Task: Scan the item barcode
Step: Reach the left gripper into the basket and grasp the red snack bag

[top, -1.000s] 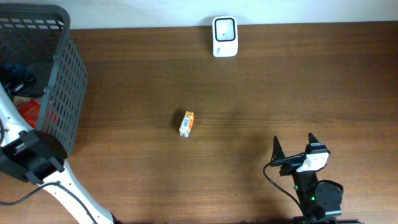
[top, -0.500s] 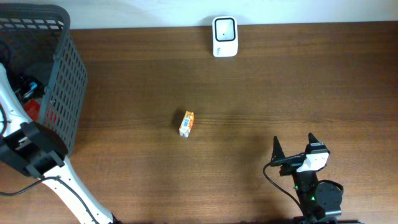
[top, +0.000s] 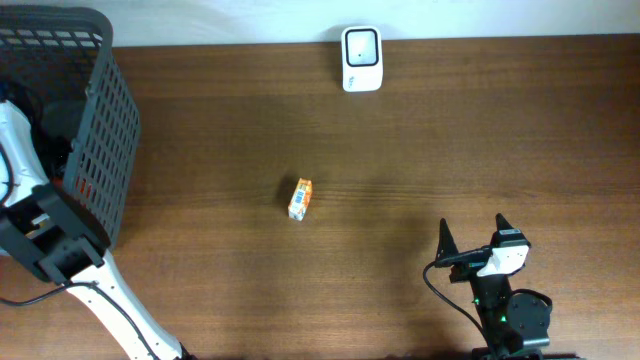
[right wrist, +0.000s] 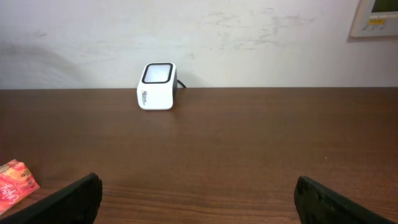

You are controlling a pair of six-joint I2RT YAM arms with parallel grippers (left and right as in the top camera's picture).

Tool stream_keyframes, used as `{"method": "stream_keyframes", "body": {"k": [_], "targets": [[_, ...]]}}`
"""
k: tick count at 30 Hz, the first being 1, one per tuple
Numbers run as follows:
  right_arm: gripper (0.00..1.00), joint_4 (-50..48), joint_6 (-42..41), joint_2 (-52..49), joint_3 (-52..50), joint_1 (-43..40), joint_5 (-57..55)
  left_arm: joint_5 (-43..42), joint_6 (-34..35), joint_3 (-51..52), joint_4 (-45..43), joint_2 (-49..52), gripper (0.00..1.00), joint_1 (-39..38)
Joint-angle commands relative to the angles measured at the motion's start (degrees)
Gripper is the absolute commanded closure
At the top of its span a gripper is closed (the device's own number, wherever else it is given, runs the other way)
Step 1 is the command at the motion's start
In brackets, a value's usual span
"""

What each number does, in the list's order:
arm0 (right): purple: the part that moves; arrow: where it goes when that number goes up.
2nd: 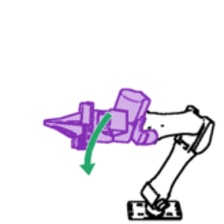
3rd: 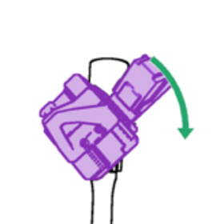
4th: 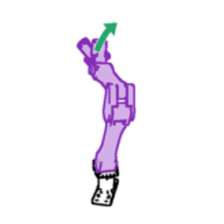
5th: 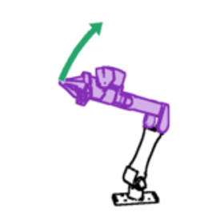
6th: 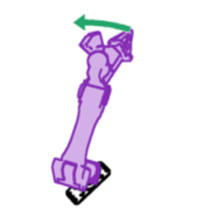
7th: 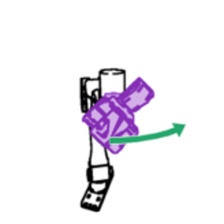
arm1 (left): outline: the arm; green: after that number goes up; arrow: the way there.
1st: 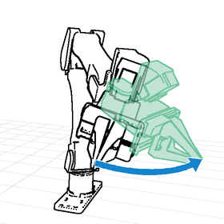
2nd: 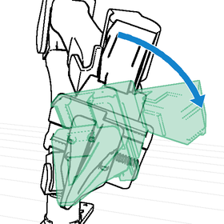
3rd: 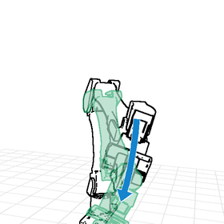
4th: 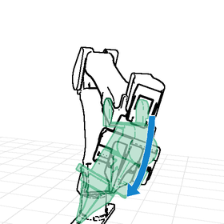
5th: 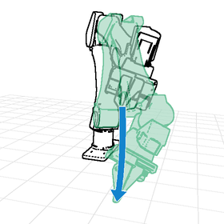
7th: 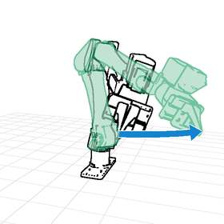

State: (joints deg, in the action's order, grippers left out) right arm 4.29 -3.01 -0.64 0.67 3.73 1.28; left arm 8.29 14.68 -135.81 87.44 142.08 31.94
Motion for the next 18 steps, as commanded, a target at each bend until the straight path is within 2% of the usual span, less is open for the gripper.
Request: {"method": "stream_keyframes", "body": {"k": [1,2,4,7,10,12,15,18], "targets": [[0.02,0.26,-0.22,0.28,-0.35,-0.37,-0.68,0.04,-1.51,1.68,-1.73,0.61,0.10,0.00],[0.02,0.26,-0.22,0.28,-0.35,-0.37,-0.68,0.04,-1.51,1.77,-1.97,0.63,0.12,0.00],[0.02,0.26,-0.22,0.28,-0.35,-0.37,-0.68,0.07,-1.51,1.81,-2.36,0.63,0.28,0.00],[0.02,0.26,-0.22,0.28,-0.35,-0.37,-0.68,0.09,-1.53,1.79,-2.36,0.63,0.66,0.00],[0.02,0.26,-0.22,0.28,-0.35,-0.37,-0.68,0.07,-1.51,1.25,-1.70,0.63,0.92,0.02],[0.02,0.26,-0.22,0.28,-0.35,-0.37,-0.68,0.04,-1.49,0.20,-0.92,0.61,1.00,0.11],[0.02,0.26,-0.22,0.28,-0.35,-0.37,-0.68,0.02,-1.49,-4.35,2.19,0.61,1.00,0.15],[0.02,0.26,-0.22,0.28,-0.35,-0.37,-0.68,-0.92,-1.46,-13.44,6.82,0.61,1.00,0.09]]}}
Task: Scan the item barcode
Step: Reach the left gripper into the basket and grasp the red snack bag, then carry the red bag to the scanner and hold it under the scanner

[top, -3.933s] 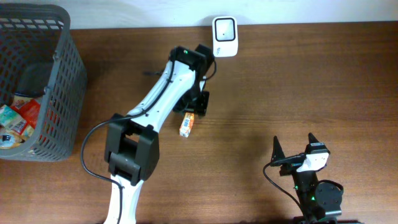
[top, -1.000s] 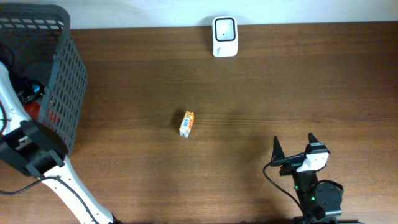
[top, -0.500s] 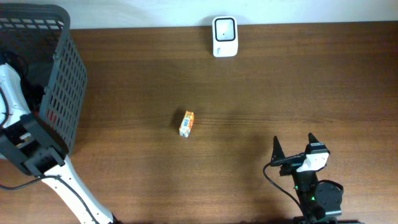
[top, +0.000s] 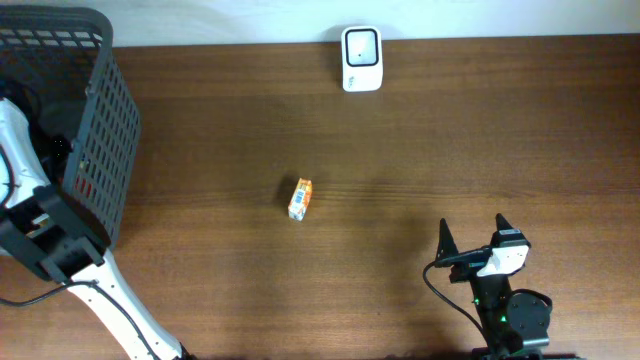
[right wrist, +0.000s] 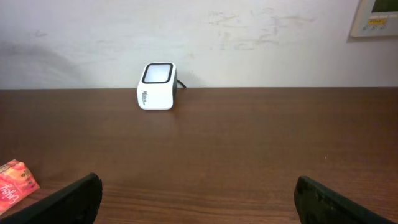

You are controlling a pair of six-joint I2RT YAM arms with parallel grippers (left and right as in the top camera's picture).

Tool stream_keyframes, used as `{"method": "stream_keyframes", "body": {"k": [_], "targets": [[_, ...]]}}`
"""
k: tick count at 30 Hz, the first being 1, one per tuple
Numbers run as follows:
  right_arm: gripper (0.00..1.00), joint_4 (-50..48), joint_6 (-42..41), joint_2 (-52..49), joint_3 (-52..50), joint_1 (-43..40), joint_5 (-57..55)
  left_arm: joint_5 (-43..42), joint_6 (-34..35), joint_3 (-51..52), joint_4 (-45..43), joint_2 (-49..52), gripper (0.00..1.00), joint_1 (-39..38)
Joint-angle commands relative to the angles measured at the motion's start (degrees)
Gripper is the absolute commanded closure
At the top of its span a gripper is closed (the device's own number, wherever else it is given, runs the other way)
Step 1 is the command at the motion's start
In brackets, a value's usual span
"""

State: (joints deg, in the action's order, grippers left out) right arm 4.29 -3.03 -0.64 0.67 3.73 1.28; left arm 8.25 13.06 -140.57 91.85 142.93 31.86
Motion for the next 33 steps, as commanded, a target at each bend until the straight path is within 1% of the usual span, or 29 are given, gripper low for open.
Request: {"method": "stream_keyframes", "body": {"k": [1,4,8,9,11,13,15,20,22,25,28,29,33], "targets": [[0.02,0.26,-0.20,0.28,-0.35,-0.37,-0.68,-1.97,0.15,-12.59,4.11,-0.24,1.00,0.17],[0.02,0.26,-0.20,0.28,-0.35,-0.37,-0.68,-6.97,0.11,-20.52,4.90,-0.92,1.00,0.20],[0.02,0.26,-0.20,0.28,-0.35,-0.37,-0.68,-17.77,0.17,-28.24,4.85,-4.42,1.00,0.17],[0.02,0.26,-0.20,0.28,-0.35,-0.37,-0.68,-21.33,0.20,-31.71,4.87,-5.81,1.00,0.17],[0.02,0.26,-0.20,0.28,-0.35,-0.37,-0.68,-24.22,0.76,-35.67,4.87,-7.63,1.00,0.17],[0.02,0.26,-0.20,0.28,-0.35,-0.37,-0.68,-24.41,2.58,-39.01,4.85,-9.29,1.00,0.17],[0.02,0.26,-0.20,0.28,-0.35,-0.37,-0.68,-24.44,4.20,-39.23,4.37,-12.02,1.00,0.15],[0.02,0.26,-0.20,0.28,-0.35,-0.37,-0.68,-25.79,4.33,-39.21,3.17,-18.56,1.00,-2.64],[0.01,0.26,-0.20,0.28,-0.35,-0.37,-0.68,-28.15,4.26,-39.21,3.45,-20.17,1.00,-5.27],[0.02,0.26,-0.20,0.28,-0.35,-0.37,-0.68,-32.09,4.28,-39.08,4.74,-20.59,1.00,-11.26],[0.02,0.26,-0.20,0.28,-0.35,-0.37,-0.68,-31.54,4.24,-37.29,4.72,-20.22,1.00,-17.66],[0.02,0.26,-0.20,0.28,-0.35,-0.37,-0.68,-30.71,4.22,-35.93,4.33,-20.04,1.00,-21.20],[0.02,0.26,-0.20,0.28,-0.35,-0.37,-0.68,-28.20,4.22,-29.79,1.95,-19.67,1.00,-30.62]]}}
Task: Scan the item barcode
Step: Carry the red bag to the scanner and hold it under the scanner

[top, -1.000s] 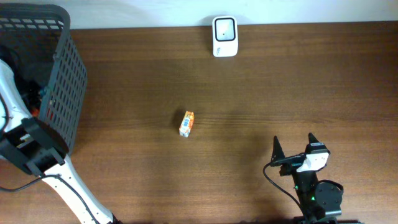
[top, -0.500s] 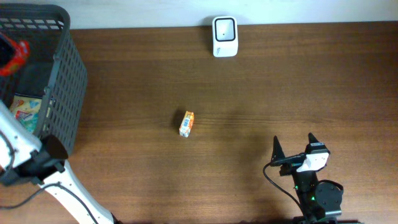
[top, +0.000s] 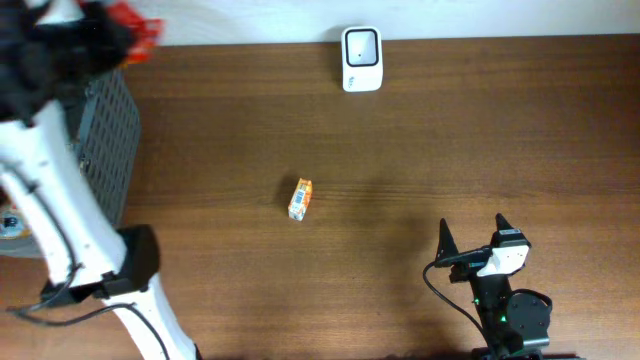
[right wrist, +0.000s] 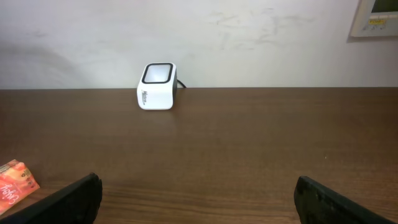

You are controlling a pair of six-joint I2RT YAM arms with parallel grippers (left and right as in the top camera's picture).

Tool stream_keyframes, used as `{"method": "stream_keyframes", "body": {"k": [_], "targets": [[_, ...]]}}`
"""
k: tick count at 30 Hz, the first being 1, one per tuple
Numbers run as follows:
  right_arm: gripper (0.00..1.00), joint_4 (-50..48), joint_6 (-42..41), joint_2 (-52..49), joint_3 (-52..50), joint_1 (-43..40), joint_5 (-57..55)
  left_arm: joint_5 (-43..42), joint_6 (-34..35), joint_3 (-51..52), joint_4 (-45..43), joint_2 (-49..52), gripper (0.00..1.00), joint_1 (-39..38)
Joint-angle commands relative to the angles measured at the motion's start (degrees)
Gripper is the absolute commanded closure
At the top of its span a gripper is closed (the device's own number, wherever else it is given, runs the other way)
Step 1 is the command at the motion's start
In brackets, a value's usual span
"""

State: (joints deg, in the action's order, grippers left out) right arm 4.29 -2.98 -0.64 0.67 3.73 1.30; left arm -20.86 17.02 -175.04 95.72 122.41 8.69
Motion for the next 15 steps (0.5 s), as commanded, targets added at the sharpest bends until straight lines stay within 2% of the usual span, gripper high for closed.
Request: {"method": "stream_keyframes", "body": {"k": [1,6,15], "targets": [[0.02,0.26,-0.24,0.28,-0.35,-0.37,-0.70,1.38,0.24,7.23,-3.10,0.92,1.00,-10.16],[0.02,0.26,-0.24,0.28,-0.35,-0.37,-0.70,4.42,0.09,21.20,-11.34,1.03,1.00,-20.39],[0.02,0.26,-0.24,0.28,-0.35,-0.37,-0.70,4.35,0.15,50.01,-37.05,1.03,0.99,-33.24]]}}
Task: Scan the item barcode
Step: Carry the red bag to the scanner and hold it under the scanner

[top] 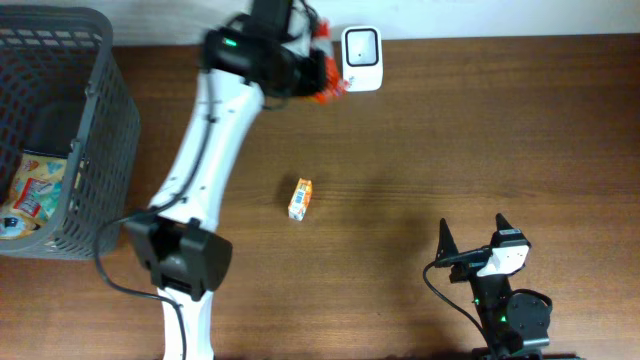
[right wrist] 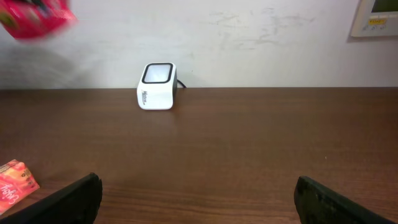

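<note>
My left gripper (top: 316, 68) is shut on a red packet (top: 326, 82), held in the air just left of the white barcode scanner (top: 361, 45) at the table's far edge. The right wrist view shows the red packet (right wrist: 37, 15) blurred, high at the upper left, and the scanner (right wrist: 157, 86) standing against the wall. The packet's barcode cannot be made out. My right gripper (top: 472, 238) rests open at the front right, nothing between its fingers (right wrist: 68, 202).
A small orange carton (top: 301, 198) lies mid-table, also at the left edge of the right wrist view (right wrist: 15, 183). A dark mesh basket (top: 98, 130) with several packets inside stands at the far left. A wall panel (right wrist: 376, 15) hangs at the upper right.
My left gripper has moved with the red packet from above the basket's far corner to just left of the scanner. The red packet now shows in the right wrist view. The right arm is unmoved.
My left arm was reaching down into the basket at the first two moments. Then it was raised over the basket's far corner with a red packet in its grip. Now it holds that packet beside the scanner. The orange carton and right gripper stayed put.
</note>
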You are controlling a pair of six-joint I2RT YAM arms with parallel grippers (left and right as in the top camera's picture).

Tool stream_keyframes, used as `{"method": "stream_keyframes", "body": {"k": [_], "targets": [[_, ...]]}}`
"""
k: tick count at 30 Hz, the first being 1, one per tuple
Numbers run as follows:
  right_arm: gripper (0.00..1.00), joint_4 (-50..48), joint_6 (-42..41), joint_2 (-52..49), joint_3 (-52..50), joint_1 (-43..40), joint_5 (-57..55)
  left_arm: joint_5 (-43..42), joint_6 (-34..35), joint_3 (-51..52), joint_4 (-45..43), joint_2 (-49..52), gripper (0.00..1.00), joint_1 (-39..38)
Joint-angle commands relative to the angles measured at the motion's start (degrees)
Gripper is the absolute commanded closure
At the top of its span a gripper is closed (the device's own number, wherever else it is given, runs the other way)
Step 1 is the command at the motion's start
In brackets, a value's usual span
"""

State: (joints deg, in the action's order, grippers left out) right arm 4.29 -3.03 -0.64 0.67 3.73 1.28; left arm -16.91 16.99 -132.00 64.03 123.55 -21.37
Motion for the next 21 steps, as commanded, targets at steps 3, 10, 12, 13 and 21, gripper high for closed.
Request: {"method": "stream_keyframes", "body": {"k": [3,10,12,13,21], "targets": [[0.02,0.26,-0.20,0.28,-0.35,-0.37,-0.68,0.44,0.17,13.14,-11.43,-0.11,0.97,-5.81],[0.02,0.26,-0.20,0.28,-0.35,-0.37,-0.68,0.46,0.15,20.24,-19.52,1.29,0.89,-10.05],[0.02,0.26,-0.20,0.28,-0.35,-0.37,-0.68,0.66,0.15,20.41,-19.63,2.36,0.83,-10.75],[0.02,0.26,-0.20,0.28,-0.35,-0.37,-0.68,0.87,0.15,20.46,-19.61,2.99,0.83,-11.02],[0.02,0.26,-0.20,0.28,-0.35,-0.37,-0.68,0.85,0.15,20.52,-19.67,4.26,0.71,-11.87]]}}
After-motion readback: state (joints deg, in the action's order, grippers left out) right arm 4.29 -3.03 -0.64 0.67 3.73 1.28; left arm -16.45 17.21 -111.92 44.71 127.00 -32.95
